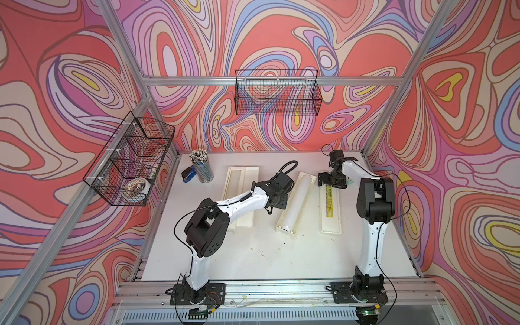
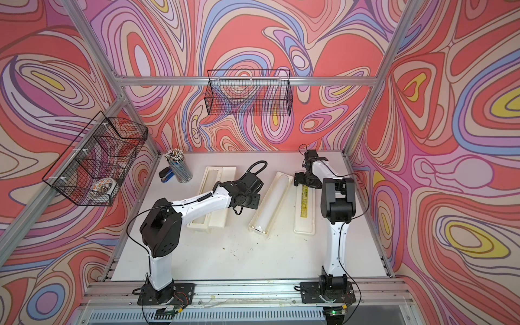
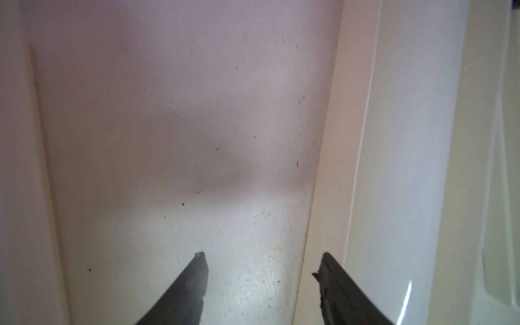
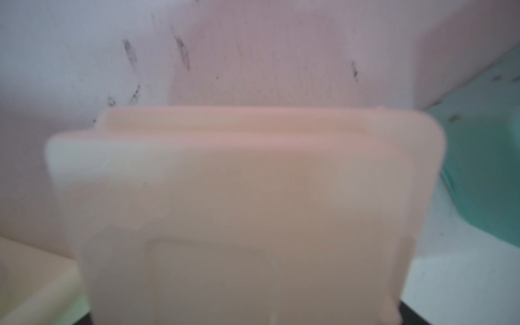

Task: Put plastic wrap rolls into dispensers
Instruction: Adjust the plastic wrap cutting box at the center of the board.

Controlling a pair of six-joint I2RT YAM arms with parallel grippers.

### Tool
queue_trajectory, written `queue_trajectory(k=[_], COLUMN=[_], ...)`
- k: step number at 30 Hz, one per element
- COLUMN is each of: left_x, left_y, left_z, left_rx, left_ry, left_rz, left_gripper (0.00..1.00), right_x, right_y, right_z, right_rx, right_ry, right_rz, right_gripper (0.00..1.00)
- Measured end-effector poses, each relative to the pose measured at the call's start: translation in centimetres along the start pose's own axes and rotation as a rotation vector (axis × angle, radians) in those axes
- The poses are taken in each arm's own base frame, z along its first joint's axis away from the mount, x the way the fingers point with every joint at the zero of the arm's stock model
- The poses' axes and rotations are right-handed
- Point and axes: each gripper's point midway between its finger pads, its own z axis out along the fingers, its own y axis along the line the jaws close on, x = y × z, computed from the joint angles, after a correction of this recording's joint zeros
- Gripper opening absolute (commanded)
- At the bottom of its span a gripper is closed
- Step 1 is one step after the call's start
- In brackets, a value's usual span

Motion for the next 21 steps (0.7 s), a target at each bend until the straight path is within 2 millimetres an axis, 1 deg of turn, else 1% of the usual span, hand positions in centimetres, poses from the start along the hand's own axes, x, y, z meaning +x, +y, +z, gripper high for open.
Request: queue_trajectory(k=[3, 5, 9, 11, 14, 17, 21], left_x=[2.2, 4.1, 7.7, 8.8, 9.6, 9.8, 9.8], left_y=[0.1, 0.2, 1.0, 1.0, 0.4, -0.4, -1.5], left_z=[1.0, 1.7, 2.2, 2.0, 1.8, 1.5, 1.3], left_rx=[0.015, 0.028, 0.047, 0.063, 0.091, 0.124, 0.164], left_ry=[0.054, 0.094, 0.165, 0.187, 0.196, 0.192, 0.186], left_rz=[-0.015, -0.028, -0.052, -0.055, -0.053, -0.051, -0.045], left_gripper=[0.50, 0.46, 0.45, 0.46, 0.50, 0.57, 0.60], right_x=[-0.1, -0.1, -0.5, -0.9, -1.7, -2.2, -2.8], right_y=[-0.1, -0.2, -0.3, -0.2, -0.1, -0.1, 0.1], right_z=[0.1, 0.1, 0.2, 0.4, 0.6, 0.7, 1.0], right_rx=[0.010, 0.017, 0.029, 0.032, 0.035, 0.038, 0.051], right_ry=[-0.002, -0.004, -0.005, -0.009, -0.021, -0.028, -0.025], right_rz=[-0.008, -0.009, -0.007, -0.006, -0.005, -0.005, -0.023], right_gripper=[0.98, 0.98, 0.98, 0.98, 0.98, 0.98, 0.98])
